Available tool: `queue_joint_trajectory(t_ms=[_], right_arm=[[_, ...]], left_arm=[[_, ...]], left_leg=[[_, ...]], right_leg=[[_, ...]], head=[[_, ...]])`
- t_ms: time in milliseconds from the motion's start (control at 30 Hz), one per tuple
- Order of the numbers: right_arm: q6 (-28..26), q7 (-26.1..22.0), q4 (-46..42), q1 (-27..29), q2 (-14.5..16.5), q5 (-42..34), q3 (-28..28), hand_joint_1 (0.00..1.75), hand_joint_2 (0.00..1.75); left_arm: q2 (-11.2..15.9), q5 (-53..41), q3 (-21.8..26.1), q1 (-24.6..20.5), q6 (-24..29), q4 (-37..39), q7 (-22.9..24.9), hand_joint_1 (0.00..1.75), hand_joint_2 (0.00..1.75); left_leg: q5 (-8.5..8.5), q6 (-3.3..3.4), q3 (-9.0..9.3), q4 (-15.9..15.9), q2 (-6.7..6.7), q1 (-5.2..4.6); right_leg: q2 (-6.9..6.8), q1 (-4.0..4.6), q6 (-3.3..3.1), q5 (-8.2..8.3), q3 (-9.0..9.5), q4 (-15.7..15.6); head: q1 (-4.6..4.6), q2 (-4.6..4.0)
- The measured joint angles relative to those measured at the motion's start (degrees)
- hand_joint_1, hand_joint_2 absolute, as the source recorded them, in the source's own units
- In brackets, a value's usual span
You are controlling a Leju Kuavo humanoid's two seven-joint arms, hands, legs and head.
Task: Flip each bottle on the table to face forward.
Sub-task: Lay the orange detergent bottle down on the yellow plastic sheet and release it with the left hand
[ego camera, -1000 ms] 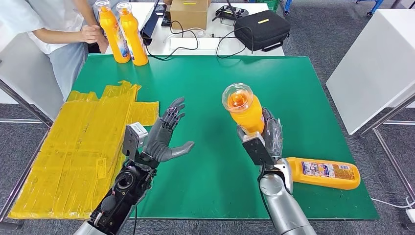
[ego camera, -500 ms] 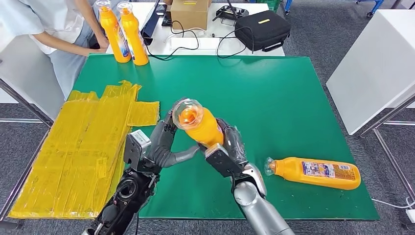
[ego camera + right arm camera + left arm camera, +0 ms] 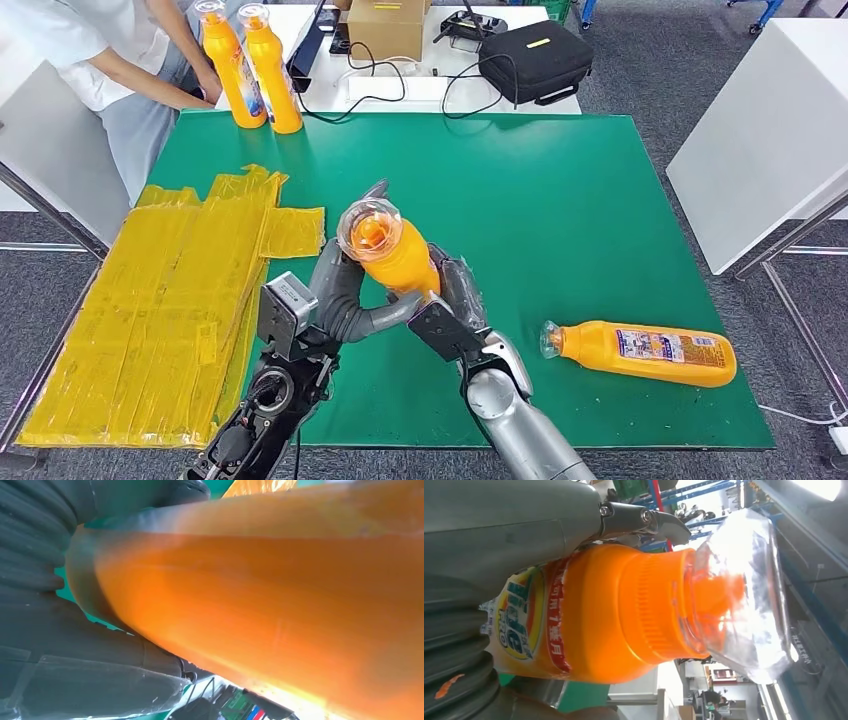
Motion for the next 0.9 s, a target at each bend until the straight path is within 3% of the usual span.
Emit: queue_joint_trajectory(t_ms=[633, 900], right_arm=[[0.65, 0.39, 0.16, -0.61, 1.13, 1.83, 1.11, 1.75, 1.75], [-7.4, -1.26, 0.01, -0.82, 1.27, 12.18, 3.92, 1.75, 1.75]], left_arm=[[-0.09, -0.54, -0.36, -0.17, 2.16, -1.45, 0.33, 0.0, 1.75], [-0.13, 0.39, 0.87, -0.41, 4.34, -1.31, -0.6, 0.0, 1.75]], left_leg=[[0.0, 0.0, 0.0, 0.0, 0.0, 0.0], [0.0, 0.0, 0.0, 0.0, 0.0, 0.0]], right_leg=[[0.0, 0.0, 0.0, 0.0, 0.0, 0.0], [0.0, -0.01, 0.0, 0.0, 0.0, -0.01]], head=[[0.0, 0.0], [0.0, 0.0]])
